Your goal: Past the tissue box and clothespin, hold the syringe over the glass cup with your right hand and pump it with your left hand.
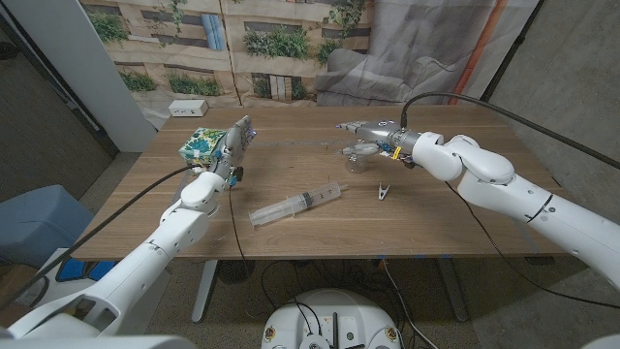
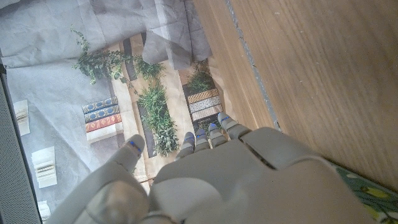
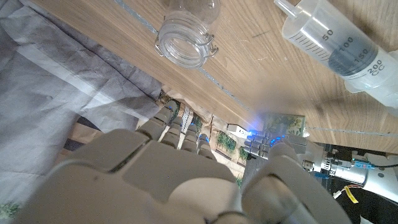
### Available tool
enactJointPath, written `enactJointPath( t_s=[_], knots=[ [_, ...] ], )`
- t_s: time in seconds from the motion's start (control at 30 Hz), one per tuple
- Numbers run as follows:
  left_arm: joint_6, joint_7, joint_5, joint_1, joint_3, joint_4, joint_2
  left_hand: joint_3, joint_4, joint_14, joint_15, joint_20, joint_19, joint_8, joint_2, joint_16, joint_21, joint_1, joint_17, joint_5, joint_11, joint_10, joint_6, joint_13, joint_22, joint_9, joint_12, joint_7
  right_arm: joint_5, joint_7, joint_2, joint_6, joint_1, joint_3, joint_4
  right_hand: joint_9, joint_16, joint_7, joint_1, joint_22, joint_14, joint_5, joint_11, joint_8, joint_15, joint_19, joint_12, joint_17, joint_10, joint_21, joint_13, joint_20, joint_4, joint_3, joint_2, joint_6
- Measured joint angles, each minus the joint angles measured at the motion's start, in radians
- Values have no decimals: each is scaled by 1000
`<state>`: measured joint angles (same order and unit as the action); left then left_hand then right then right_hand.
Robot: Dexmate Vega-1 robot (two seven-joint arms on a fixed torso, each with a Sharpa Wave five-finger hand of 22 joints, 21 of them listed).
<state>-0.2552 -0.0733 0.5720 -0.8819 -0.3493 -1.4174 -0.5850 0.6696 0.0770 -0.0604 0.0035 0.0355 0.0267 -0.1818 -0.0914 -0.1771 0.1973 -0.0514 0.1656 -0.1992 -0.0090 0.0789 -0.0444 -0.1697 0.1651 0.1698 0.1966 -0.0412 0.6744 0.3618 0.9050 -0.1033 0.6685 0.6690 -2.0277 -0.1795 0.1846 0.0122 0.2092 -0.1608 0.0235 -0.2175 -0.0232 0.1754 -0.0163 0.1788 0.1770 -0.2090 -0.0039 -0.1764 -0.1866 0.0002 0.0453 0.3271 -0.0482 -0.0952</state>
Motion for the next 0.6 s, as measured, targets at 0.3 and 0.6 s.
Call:
enactJointPath(
  t_s=[0.3, 0.6],
  knots=[
    [-3, 8, 2, -4, 6, 3, -10, 0, 0, 0, 0, 0, 0, 0, 0, 0, 0, 0, 0, 0, 4, -4, 0, 0, 0, 0, 0, 0, 69, 162, -34, -32, -43, 38, -34, 0, 0, 9, 61, 0, 14, 16, 5, 4, -14, -1, 5, 9, -5, -2, -2, 9, 60, 24, 6, -34],
    [-19, 16, 3, -6, 8, 21, -9, 0, 0, 0, 0, 0, 11, 0, 0, 0, 0, 0, 0, 0, 4, -4, 5, 0, 0, 0, 0, 5, 140, 327, -72, -80, -79, 83, -72, -5, 4, 11, 136, 0, 19, 29, 19, 6, -19, 0, 5, 14, -18, -2, -7, 22, 116, 51, 14, -71]
  ],
)
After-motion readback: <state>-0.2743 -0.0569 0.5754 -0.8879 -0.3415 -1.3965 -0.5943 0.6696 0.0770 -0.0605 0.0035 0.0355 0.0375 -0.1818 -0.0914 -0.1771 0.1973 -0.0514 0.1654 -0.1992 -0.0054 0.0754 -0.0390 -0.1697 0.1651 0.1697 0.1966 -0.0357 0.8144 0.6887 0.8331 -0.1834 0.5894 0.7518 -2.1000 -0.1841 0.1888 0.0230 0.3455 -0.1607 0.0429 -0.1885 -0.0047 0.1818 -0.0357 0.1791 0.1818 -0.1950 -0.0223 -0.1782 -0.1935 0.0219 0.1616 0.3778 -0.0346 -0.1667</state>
